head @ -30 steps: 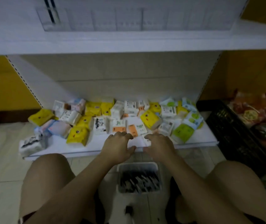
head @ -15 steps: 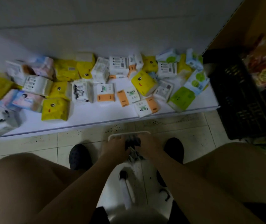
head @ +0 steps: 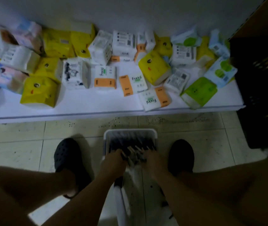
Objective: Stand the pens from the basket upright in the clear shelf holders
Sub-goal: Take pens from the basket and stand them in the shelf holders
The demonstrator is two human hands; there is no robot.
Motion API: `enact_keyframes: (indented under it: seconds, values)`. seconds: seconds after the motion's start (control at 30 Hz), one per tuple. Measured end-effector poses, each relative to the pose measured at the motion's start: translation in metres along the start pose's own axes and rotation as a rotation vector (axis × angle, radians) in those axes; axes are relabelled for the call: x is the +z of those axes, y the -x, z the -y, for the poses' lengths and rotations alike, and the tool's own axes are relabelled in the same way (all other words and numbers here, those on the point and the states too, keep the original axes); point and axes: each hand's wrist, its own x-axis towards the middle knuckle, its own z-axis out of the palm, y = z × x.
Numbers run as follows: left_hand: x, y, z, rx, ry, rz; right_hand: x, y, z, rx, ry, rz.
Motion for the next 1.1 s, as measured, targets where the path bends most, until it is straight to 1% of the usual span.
enact_keyframes:
  seconds: [0.07,0.13,0.2,0.3,0.37,0.43,0.5,0.57,0.6,0.67,0.77,0.9,0.97,1.03,1.1]
  values:
    - [-0.002,-0.019,0.000,0.021,0.039,-0.045,-0.010,-0.015,0.000,-0.035,0.020,-0.099]
    - [-0.001,-0.030,-0.006,0.046,0.030,-0.053,-0.017,-0.021,0.007,-0.065,0.069,-0.154]
    - [0.005,-0.037,-0.011,0.037,0.037,-0.011,-0.018,-0.029,0.011,-0.061,0.120,-0.142]
    - [0.015,-0.052,-0.011,-0.011,0.018,0.035,-0.014,-0.041,0.008,-0.022,0.214,-0.040]
    - [0.020,-0.058,-0.012,-0.084,0.017,0.071,-0.010,-0.041,0.004,-0.019,0.244,0.004]
    - [0.023,-0.063,-0.013,-0.170,0.060,0.091,-0.008,-0.044,0.003,-0.030,0.269,-0.012]
    - [0.023,-0.068,-0.014,-0.194,0.100,0.094,-0.008,-0.049,0.006,-0.036,0.268,-0.060]
    - [0.024,-0.066,-0.017,-0.208,0.074,0.109,-0.009,-0.051,0.010,-0.036,0.257,-0.065]
    - [0.025,-0.063,-0.018,-0.220,0.042,0.103,-0.008,-0.052,0.012,-0.036,0.254,-0.061]
    - [0.025,-0.061,-0.014,-0.223,0.002,0.033,-0.008,-0.055,0.014,-0.049,0.275,-0.060]
    - [0.021,-0.062,0.006,-0.205,0.120,-0.049,-0.009,-0.057,0.015,-0.069,0.304,-0.052]
    - [0.019,-0.062,0.026,-0.296,0.310,-0.099,-0.012,-0.058,0.015,-0.036,0.212,-0.006]
    - [0.019,-0.066,0.025,-0.289,0.335,-0.066,-0.014,-0.058,0.014,0.004,0.085,0.020]
    - [0.016,-0.069,0.022,-0.327,0.358,-0.048,-0.017,-0.059,0.009,0.049,-0.018,0.042]
    - [0.015,-0.069,0.023,-0.363,0.416,-0.078,-0.021,-0.060,0.004,0.061,-0.045,0.085]
